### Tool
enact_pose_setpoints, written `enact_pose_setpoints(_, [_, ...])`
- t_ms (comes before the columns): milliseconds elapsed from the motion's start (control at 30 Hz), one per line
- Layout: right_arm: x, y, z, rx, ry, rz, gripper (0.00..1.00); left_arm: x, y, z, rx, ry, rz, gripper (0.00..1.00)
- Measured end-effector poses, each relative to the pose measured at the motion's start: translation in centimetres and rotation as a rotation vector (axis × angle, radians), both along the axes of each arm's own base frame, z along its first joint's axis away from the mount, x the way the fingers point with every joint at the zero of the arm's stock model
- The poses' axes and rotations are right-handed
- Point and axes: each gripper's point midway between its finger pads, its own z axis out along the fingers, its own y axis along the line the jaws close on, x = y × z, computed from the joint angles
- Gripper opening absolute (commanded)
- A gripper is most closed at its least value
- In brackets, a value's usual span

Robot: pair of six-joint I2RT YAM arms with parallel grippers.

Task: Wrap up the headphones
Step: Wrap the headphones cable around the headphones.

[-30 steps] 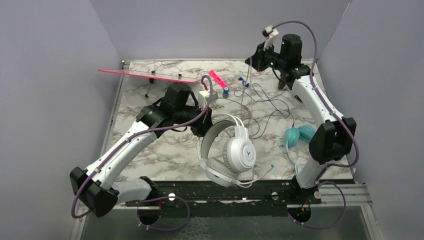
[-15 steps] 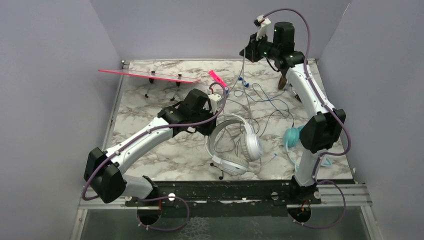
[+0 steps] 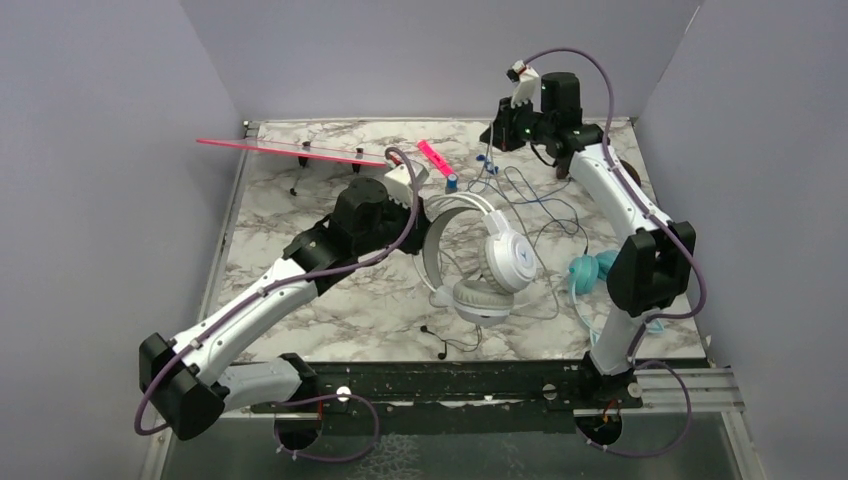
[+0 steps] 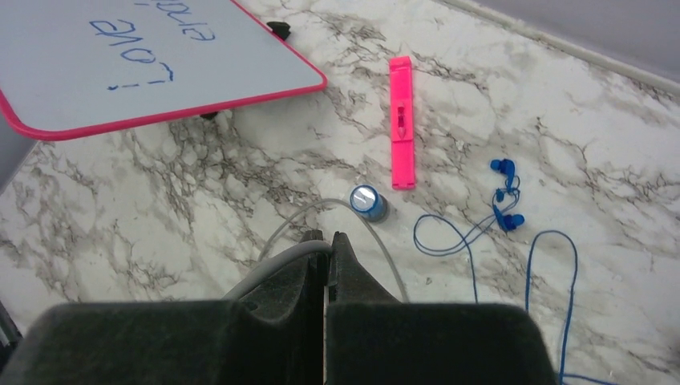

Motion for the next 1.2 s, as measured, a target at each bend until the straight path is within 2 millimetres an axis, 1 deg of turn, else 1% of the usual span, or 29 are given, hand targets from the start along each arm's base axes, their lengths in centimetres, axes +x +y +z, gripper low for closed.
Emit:
enact_pose_setpoints(33, [-0.1,-0.4,-0.1,0.0,0.007,-0.019,0.0,0.2,0.3,0.5,-0.01,-0.018,0.024,0.0])
enact_pose_setpoints(133, [-0.9,-1.9,0.0,0.006,0.034,-0.077,0.0,1.2,2.4,3.2,-0.047,-0.099,0.155,0.0])
enact_pose_setpoints(233, [-1.0,-4.7,-0.3,0.024,0.063,-0.158,0.0,2.2,4.7,5.9,-0.079,-0.133,0.311,0.0])
enact_pose_setpoints(300, [-1.1,-6.4,-1.4,0.028,0.095,-0.202,0.0,2.8,6.0,7.8,-0.116,-0.142,0.403,0.0])
enact_pose_setpoints(367, [-1.5,-7.6,-3.4,0.042,0.145,-0.228,0.0,3.0,6.7,9.3,-0.158,-0.14,0.458,0.0])
enact_pose_setpoints(400, [-2.0,-7.6,-4.9,0.05,0.179,-0.226,0.0,3.0,7.1,10.4,-0.192,-0.133,0.493,0.0])
enact_pose_setpoints(500, [-4.8,-6.2,-9.7,0.089,0.315,-0.18,0.0,3.1,8.0,12.9,-0.267,-0.123,0.561,0.0])
enact_pose_setpoints(567, [-6.9,-5.0,-12.1,0.108,0.397,-0.142,0.01,3.1,8.5,14.7,-0.323,-0.122,0.6,0.0])
enact_pose_setpoints(600, [-7.8,-4.4,-12.8,0.113,0.427,-0.12,0.01,3.1,8.7,15.6,-0.349,-0.123,0.615,0.0])
enact_pose_setpoints(633, [-8.4,-3.8,-13.2,0.119,0.444,-0.099,0.05,3.1,8.9,16.4,-0.368,-0.123,0.625,0.0])
enact_pose_setpoints(667, [-8.9,-3.4,-13.4,0.125,0.455,-0.081,0.12,3.2,9.0,17.4,-0.392,-0.12,0.64,0.0])
enact_pose_setpoints(733, [-9.7,-2.6,-13.6,0.133,0.463,-0.049,0.3,3.3,9.2,19.1,-0.436,-0.114,0.663,0.0])
enact_pose_setpoints(800, [-10.7,-2.4,-13.8,0.136,0.473,-0.038,0.48,3.5,9.4,20.1,-0.471,-0.107,0.687,0.0])
enact_pose_setpoints(833, [-11.3,-2.6,-13.7,0.137,0.473,-0.04,0.54,3.6,9.5,20.4,-0.481,-0.103,0.699,0.0])
enact_pose_setpoints(867, [-11.9,-2.8,-13.6,0.137,0.47,-0.047,0.57,3.8,9.7,20.5,-0.49,-0.097,0.719,0.0])
enact_pose_setpoints(967, [-12.9,-3.7,-12.3,0.138,0.424,-0.077,0.73,4.2,10.3,20.7,-0.484,-0.089,0.769,0.0])
enact_pose_setpoints(1000, [-13.0,-4.0,-11.6,0.141,0.398,-0.086,0.76,4.3,10.4,20.8,-0.48,-0.088,0.781,0.0])
enact_pose_setpoints(1033, [-13.0,-4.2,-10.9,0.145,0.367,-0.094,0.85,4.5,10.6,21.0,-0.473,-0.091,0.796,0.0])
enact_pose_setpoints(1067, [-12.9,-4.4,-10.1,0.152,0.332,-0.096,0.97,4.7,10.7,21.4,-0.47,-0.094,0.809,0.0])
enact_pose_setpoints(1100, [-12.9,-4.5,-9.3,0.161,0.299,-0.095,0.99,4.8,10.8,21.7,-0.467,-0.095,0.817,0.0])
enact_pose_setpoints(1200, [-13.1,-4.7,-7.2,0.187,0.191,-0.088,0.99,5.1,11.1,22.9,-0.46,-0.104,0.841,0.0])
